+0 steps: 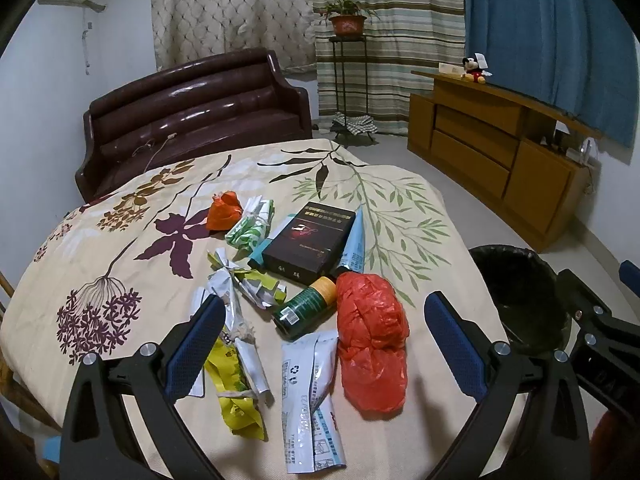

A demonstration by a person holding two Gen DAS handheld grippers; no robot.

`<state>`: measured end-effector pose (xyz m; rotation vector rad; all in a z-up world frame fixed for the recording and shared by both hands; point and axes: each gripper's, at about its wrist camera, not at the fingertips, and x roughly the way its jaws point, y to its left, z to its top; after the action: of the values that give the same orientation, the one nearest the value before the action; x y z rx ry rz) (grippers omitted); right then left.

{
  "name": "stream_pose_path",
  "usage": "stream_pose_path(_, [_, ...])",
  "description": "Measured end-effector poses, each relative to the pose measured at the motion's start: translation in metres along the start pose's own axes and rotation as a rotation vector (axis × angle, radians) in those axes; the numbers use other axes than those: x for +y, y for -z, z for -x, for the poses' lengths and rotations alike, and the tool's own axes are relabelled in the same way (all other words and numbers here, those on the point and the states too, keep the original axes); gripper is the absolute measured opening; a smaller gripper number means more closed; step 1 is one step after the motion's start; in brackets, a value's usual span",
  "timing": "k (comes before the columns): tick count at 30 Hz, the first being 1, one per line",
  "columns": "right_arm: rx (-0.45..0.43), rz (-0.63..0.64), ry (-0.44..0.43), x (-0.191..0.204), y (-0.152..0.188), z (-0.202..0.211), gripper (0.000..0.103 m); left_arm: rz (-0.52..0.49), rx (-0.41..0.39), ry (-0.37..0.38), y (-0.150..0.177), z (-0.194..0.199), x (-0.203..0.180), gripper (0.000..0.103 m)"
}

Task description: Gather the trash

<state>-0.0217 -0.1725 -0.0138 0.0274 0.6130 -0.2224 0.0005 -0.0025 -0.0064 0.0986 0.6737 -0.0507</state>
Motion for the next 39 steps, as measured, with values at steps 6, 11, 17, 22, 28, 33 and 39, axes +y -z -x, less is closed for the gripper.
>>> stream_pose_path(6, [0.001, -0.001, 0.000, -0.0005, -0.0006, 0.0009, 0.099, -0.001, 0.005, 0.015, -0.0002, 0.0010, -0.0022, 0.097])
stream_pose_path(11, [0.001, 0.000, -0.001, -0.0018, -0.0014, 0.0016, 0.099, -0.003, -0.003, 0.018, -0.0025, 0.0033, -0.0025, 0.097])
stream_pose_path(17, [0.001, -0.001, -0.001, -0.0019, -0.0014, 0.0017, 0.099, -0.003, -0.003, 0.018, -0.0029, 0.0037, -0.0020, 0.097])
stream_pose_path(22, [0.001, -0.001, -0.002, -0.0019, -0.0013, 0.0016, 0.099, -0.003, -0.004, 0.019, -0.0031, 0.0039, -0.0019, 0.097])
stream_pose_path(28, [0.001, -0.001, -0.002, -0.0021, -0.0014, 0.0016, 0.099, -0.001, -0.001, 0.017, -0.0030, 0.0040, -0.0020, 0.097])
stream_pose_path(33, [0.000, -0.002, -0.002, -0.0019, -0.0012, 0.0014, 0.099, 0.000, 0.000, 0.018, -0.0031, 0.0046, -0.0009, 0.097])
stream_pose_path(39, [0.001, -0.002, -0.003, -0.0023, -0.0013, 0.0014, 0.099, 0.001, 0.000, 0.017, -0.0030, 0.0040, -0.0009, 0.097])
